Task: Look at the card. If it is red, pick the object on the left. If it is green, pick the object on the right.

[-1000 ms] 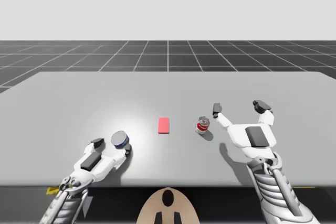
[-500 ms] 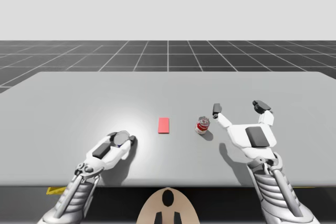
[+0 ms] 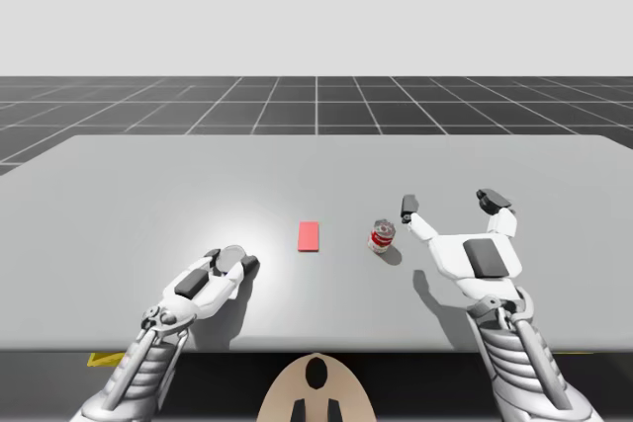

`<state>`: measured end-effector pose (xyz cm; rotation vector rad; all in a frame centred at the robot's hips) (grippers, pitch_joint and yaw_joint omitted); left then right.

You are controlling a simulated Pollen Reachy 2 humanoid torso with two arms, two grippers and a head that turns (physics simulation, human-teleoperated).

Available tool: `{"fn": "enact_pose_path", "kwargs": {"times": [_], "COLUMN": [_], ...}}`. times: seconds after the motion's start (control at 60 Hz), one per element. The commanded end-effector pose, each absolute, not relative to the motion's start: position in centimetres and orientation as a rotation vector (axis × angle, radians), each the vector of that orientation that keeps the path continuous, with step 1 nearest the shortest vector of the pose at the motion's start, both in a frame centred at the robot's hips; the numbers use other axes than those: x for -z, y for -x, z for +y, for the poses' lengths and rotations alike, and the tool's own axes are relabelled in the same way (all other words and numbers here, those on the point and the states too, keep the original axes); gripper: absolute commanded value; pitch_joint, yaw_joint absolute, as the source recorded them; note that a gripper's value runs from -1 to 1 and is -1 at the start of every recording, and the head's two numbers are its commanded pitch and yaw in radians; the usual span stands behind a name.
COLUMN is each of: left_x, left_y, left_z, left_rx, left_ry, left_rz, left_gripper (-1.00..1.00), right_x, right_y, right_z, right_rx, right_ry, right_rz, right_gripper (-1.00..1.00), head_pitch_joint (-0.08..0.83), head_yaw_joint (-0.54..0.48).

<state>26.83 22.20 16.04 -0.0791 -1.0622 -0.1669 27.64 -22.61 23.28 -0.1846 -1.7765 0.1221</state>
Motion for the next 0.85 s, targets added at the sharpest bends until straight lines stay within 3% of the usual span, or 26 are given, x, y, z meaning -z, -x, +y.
{"fn": "enact_pose_path", "kwargs": {"times": [0.017,0.167,0.283,0.633,0.85], "left_x": [-14.6,-14.7,-16.0,-27.6,-35.1], "left_y": [-26.4,-26.4,-26.5,-25.9,-23.8], "left_z": [21.8,21.8,22.0,23.9,23.7], "left_rx": [0.147,0.145,0.120,0.092,0.172], "left_ry": [0.087,0.091,0.152,0.163,0.008], "left_rz": [-0.974,-0.976,-1.006,-1.294,-1.534], "left_gripper": [0.96,0.99,1.00,0.98,1.00], "right_x": [-23.1,-23.1,-23.1,-23.1,-23.0], "right_y": [-27.6,-27.5,-27.5,-27.6,-27.5], "right_z": [-22.4,-22.4,-22.3,-22.4,-22.4], "right_rx": [-0.114,-0.116,-0.121,-0.122,-0.158], "right_ry": [0.177,0.179,0.183,0.192,0.228], "right_rz": [-1.773,-1.773,-1.773,-1.777,-1.780], "right_gripper": [-1.00,-1.00,-1.00,-1.00,-1.00], "head_pitch_joint": [0.451,0.366,0.351,0.313,0.300], "head_yaw_joint": [0.41,0.41,0.41,0.40,0.40]}}
